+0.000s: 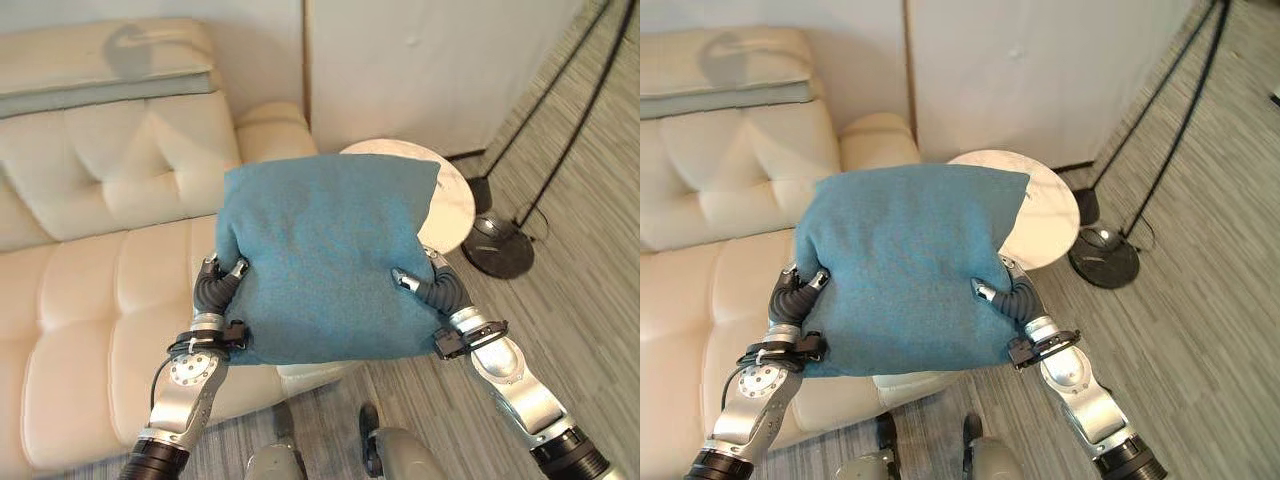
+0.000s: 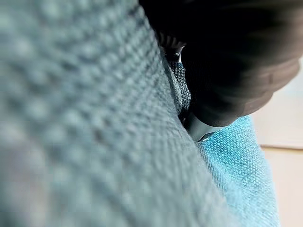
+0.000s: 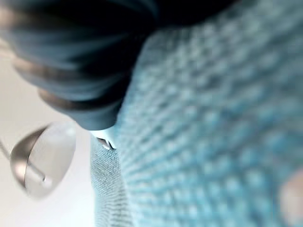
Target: Pick up all the scattered cushions and arrange them neatly on the sofa.
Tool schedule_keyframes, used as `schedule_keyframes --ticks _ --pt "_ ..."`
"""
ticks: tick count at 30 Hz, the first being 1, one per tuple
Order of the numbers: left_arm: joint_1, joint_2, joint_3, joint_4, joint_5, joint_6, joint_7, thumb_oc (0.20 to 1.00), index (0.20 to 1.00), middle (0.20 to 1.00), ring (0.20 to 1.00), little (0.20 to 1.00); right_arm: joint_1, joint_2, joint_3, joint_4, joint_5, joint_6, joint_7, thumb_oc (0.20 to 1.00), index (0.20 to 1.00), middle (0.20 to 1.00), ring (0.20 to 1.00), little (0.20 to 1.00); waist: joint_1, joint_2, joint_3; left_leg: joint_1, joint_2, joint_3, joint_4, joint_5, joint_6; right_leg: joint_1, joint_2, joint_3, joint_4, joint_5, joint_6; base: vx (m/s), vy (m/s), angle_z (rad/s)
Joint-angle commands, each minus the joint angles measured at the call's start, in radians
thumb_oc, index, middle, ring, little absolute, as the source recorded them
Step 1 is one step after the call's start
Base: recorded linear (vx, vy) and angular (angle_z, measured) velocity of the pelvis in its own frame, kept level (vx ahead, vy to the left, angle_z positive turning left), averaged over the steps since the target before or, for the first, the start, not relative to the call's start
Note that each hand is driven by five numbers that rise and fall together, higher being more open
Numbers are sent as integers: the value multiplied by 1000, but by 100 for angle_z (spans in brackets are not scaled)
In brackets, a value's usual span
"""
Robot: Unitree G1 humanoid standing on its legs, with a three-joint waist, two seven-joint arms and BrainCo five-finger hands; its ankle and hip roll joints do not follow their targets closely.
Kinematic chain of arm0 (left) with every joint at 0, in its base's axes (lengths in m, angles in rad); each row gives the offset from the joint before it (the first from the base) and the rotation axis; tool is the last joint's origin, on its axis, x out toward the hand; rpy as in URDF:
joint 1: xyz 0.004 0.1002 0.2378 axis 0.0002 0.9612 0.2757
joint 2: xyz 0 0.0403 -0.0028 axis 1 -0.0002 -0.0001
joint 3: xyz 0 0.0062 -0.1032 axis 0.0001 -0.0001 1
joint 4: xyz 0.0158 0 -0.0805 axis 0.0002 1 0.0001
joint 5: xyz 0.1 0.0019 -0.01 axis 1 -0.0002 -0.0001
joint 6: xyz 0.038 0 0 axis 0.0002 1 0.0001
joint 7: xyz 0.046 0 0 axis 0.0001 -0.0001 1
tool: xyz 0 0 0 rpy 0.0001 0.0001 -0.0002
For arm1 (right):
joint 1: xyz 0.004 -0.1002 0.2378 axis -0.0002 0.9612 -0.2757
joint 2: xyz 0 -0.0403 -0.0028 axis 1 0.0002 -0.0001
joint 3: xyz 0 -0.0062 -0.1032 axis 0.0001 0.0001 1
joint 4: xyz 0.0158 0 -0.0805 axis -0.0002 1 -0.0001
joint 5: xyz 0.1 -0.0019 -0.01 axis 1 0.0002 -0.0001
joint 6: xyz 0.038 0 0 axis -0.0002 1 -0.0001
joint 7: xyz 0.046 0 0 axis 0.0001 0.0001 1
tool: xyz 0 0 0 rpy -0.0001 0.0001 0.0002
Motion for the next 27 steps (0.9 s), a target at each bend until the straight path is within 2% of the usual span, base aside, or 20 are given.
schedule_keyframes --ticks 1,2,3,4,5,7,8,10,12,14,15,16,17,18,19,20,21,23,27 --pt "-95 2 -126 -135 40 -87 -113 200 200 200 200 200 -109 89 61 -124 -32 -131 31 200 200 200 200 200 55 -15 -81 -87 -78 -66 -47 11 -40 158 81 21 -96 18 -84 -299 -178 85" --pt "-108 -9 -134 -138 21 -88 -130 200 200 200 200 200 -110 78 35 -116 -31 -138 14 200 200 200 200 200 62 -5 -92 -135 -88 -64 -51 31 -70 214 114 25 -241 -41 -128 -271 -149 97" --pt "-108 -10 -134 -139 21 -88 -130 200 200 200 200 200 -110 78 35 -116 -31 -138 14 200 200 200 200 200 59 -5 -91 -135 -90 -68 -51 31 -71 221 114 21 -251 -37 -129 -364 -114 117" --pt "-118 -26 -147 -133 12 -86 -132 200 200 200 200 200 -114 66 23 -104 -26 -136 5 200 200 200 200 200 50 15 -75 -158 -94 -53 -49 35 -104 220 126 3 -302 -23 -144 -309 -29 108" --pt "-126 -36 -153 -132 5 -86 -132 200 200 200 200 200 -112 57 16 -97 -27 -131 1 200 200 200 200 200 38 23 -63 -163 -88 -17 -40 26 -110 213 120 -21 -315 -12 -146 -313 -27 102" --pt "-126 -36 -153 -132 5 -86 -132 200 200 200 200 200 -112 56 16 -97 -27 -131 1 200 200 200 200 200 36 23 -62 -162 -89 -19 -40 25 -110 215 119 -23 -316 -12 -146 -162 32 67" --pt "-125 -39 -152 -144 2 -80 -146 200 200 200 200 200 -107 51 15 -89 -16 -124 6 200 200 200 200 200 18 24 -50 -135 -79 -1 16 -6 -94 206 89 -56 -334 23 -138 -283 70 49" --pt "-111 -40 -146 -157 2 -75 -161 200 200 200 200 200 -80 50 14 -94 1 -125 22 200 200 200 200 200 1 2 -54 -108 -77 -16 118 -92 -67 192 46 -85 -355 66 -127 -286 61 25" --pt "-113 -52 -150 -161 -13 -82 -168 200 200 200 200 200 -58 49 17 -97 10 -127 39 200 200 200 200 200 -17 -17 -64 -74 -53 -16 204 -165 -61 179 14 -116 -378 91 -122 -161 45 33" --pt "-137 -66 -160 -157 -21 -84 -157 200 200 200 200 200 -44 44 11 -93 15 -132 48 200 200 200 200 200 -35 -23 -77 -6 3 42 209 -190 -66 173 -10 -169 -393 98 -114 -61 109 45" --pt "-146 -68 -176 -146 -26 -78 -162 200 200 200 200 200 -22 48 -2 -89 23 -130 49 200 200 200 200 200 -54 -10 -103 64 37 105 153 -188 -76 170 -18 -215 -408 99 -106 9 114 59" --pt "-144 -68 -177 -146 -26 -78 -163 200 200 200 200 200 -20 47 -2 -90 23 -130 50 200 200 200 200 200 -54 -9 -99 76 37 104 147 -190 -78 180 -17 -217 -410 96 -105 39 144 91" --pt "-150 -67 -185 -145 -21 -72 -166 200 200 200 200 200 12 44 -20 -98 19 -134 50 200 200 200 200 200 -77 5 -109 119 59 165 78 -161 -94 186 -23 -256 -413 99 -96 102 154 83" --pt "-153 -62 -190 -136 -17 -65 -175 200 200 200 200 200 18 43 -31 -92 17 -126 51 200 200 200 200 200 -86 14 -121 133 61 176 44 -165 -106 194 -24 -265 -425 95 -87 46 193 94" --pt "-147 -58 -190 -136 -12 -61 -173 200 200 200 200 200 22 44 -35 -94 18 -124 47 200 200 200 200 200 -87 18 -120 123 54 176 30 -138 -104 190 -29 -282 -431 110 -91 87 163 90" --pt "-136 -54 -184 -138 -8 -56 -175 200 200 200 200 200 32 48 -34 -95 20 -119 48 200 200 200 200 200 -94 18 -121 131 46 159 17 -136 -105 201 -33 -289 -433 113 -89 127 221 89" --pt "-107 -41 -164 -147 2 -49 -186 200 200 200 200 200 44 58 -28 -96 21 -112 62 200 200 200 200 200 -88 13 -124 146 29 151 12 -152 -98 220 -52 -297 -430 120 -80 172 185 65" --pt "-93 -35 -153 -149 3 -46 -187 200 200 200 200 200 38 62 -21 -91 21 -110 63 200 200 200 200 200 -83 9 -121 145 22 143 21 -164 -92 225 -58 -293 -426 118 -76 112 149 28" --pt "-46 -12 -111 -142 4 -51 -189 200 200 200 200 200 4 81 10 -71 41 -96 86 200 200 200 200 200 -49 -13 -113 113 -14 111 95 -224 -62 225 -95 -266 -398 120 -58 89 182 6"
